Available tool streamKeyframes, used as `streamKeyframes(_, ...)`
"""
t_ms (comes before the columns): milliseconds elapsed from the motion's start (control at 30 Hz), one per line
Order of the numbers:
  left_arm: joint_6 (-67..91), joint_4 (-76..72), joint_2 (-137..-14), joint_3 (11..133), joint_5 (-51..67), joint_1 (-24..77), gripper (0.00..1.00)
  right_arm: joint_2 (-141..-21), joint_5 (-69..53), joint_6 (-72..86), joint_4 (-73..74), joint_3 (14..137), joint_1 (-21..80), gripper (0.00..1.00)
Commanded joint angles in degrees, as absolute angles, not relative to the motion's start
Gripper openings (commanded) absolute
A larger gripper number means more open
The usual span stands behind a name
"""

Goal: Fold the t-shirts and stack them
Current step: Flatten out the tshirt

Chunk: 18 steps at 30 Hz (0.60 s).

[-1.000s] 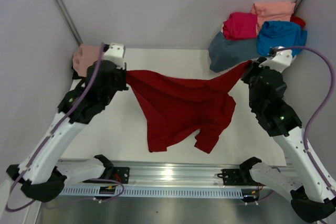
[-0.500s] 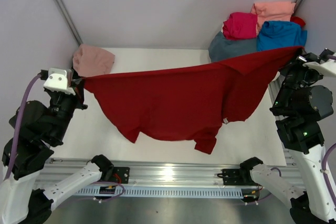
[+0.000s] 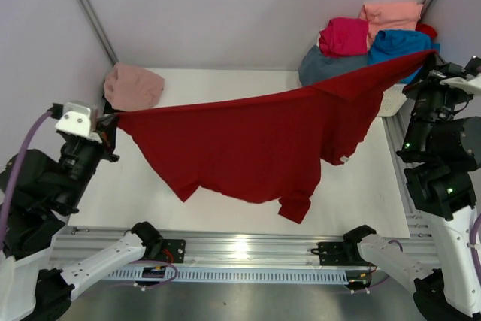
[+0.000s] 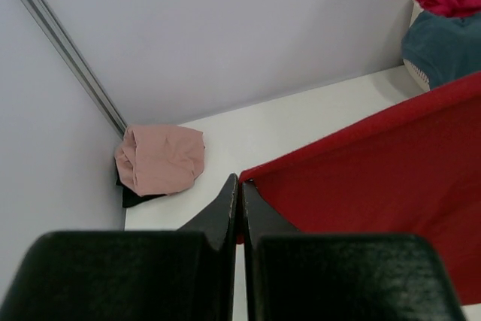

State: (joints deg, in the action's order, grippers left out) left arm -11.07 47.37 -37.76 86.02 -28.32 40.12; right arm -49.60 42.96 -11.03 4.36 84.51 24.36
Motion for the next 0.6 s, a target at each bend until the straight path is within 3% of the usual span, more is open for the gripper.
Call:
streamKeyframes(0, -14.0, 45.6, -37.3, 92.6, -30.2, 40.3, 0.01, -48.9, 38.9, -11.5, 4.7, 91.1, 23.7, 0.00)
streamKeyframes(167, -14.9, 43.9, -34.7, 96.8, -30.1, 40.3, 0.01, -46.2, 33.2, -12.9, 6.2, 94.0, 23.6, 0.00)
streamKeyframes(333, -14.8, 43.2, -32.3, 101.5, -29.4, 40.3, 0.00, -39.0, 27.1, -16.3, 0.6, 89.3, 23.6, 0.00)
streamKeyframes(567, -14.0, 44.0, -31.3, 102.2, -26.4, 40.3, 0.01, -36.2, 27.1, -16.3, -2.8, 86.3, 23.7, 0.00)
